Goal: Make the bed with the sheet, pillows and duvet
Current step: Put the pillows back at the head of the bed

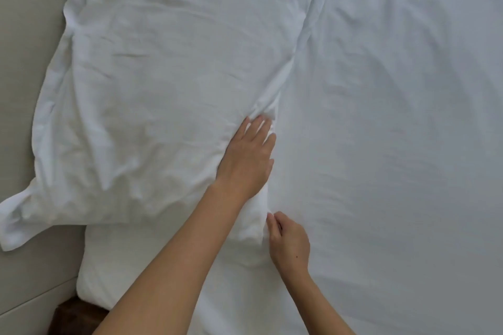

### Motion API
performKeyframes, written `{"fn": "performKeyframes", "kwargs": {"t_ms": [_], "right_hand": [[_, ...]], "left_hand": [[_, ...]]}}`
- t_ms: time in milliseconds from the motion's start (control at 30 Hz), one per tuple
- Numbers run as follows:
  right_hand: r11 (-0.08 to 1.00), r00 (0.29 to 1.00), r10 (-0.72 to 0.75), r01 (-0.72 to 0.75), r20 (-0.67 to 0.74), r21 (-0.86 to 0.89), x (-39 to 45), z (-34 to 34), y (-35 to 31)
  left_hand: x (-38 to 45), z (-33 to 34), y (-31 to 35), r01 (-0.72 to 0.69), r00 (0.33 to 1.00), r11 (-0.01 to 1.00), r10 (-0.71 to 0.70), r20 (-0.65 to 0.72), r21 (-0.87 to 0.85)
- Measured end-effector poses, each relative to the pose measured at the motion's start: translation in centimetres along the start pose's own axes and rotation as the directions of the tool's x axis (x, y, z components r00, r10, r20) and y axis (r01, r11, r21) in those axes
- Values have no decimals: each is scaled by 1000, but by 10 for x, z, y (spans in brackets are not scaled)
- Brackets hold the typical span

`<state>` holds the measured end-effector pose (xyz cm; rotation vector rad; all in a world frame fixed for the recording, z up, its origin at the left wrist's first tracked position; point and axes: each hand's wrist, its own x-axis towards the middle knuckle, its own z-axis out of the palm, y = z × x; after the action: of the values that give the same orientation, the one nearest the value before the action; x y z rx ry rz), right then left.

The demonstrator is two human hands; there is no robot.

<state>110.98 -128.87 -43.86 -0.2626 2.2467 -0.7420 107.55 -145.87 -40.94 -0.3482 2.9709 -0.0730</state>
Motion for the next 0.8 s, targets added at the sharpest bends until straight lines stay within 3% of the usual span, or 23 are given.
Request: {"fn": "performKeyframes", "kwargs": {"t_ms": [67, 167, 233, 300, 367, 467, 567, 700, 800], "right_hand": [[988, 990, 92, -78, -108, 130, -13, 2, 10], [989, 965, 41, -2, -261, 148, -43, 11, 29], [990, 976, 98, -75, -195, 119, -43, 22, 31], [986, 987, 157, -159, -44, -58, -35, 28, 29], [983, 990, 140, -136, 24, -120, -27, 20, 27], [986, 988, 152, -154, 35, 61, -28, 2, 31], [900, 974, 206, -225, 89, 373, -16, -12, 29], [784, 982, 141, -188, 125, 592, 64, -28, -5], [743, 991, 97, -132, 89, 656, 129, -48, -46]], "left_hand": [[-4, 5, -10, 7, 1000, 999, -6, -18, 37], [-9, 8, -21, 35, 999, 998, -33, -41, 46], [-10, 11, -20, 46, 998, 997, -43, -39, 69], [-11, 12, -15, 50, 999, 993, -49, -17, 105], [-10, 12, -6, 46, 999, 989, -49, 16, 141], [-13, 14, 12, -9, 996, 985, -7, 94, 170], [-23, 17, 31, -50, 989, 980, 21, 148, 194], [-24, 18, 38, 13, 986, 986, -40, 161, 166], [-23, 24, 38, 13, 984, 992, -35, 177, 124]]}}
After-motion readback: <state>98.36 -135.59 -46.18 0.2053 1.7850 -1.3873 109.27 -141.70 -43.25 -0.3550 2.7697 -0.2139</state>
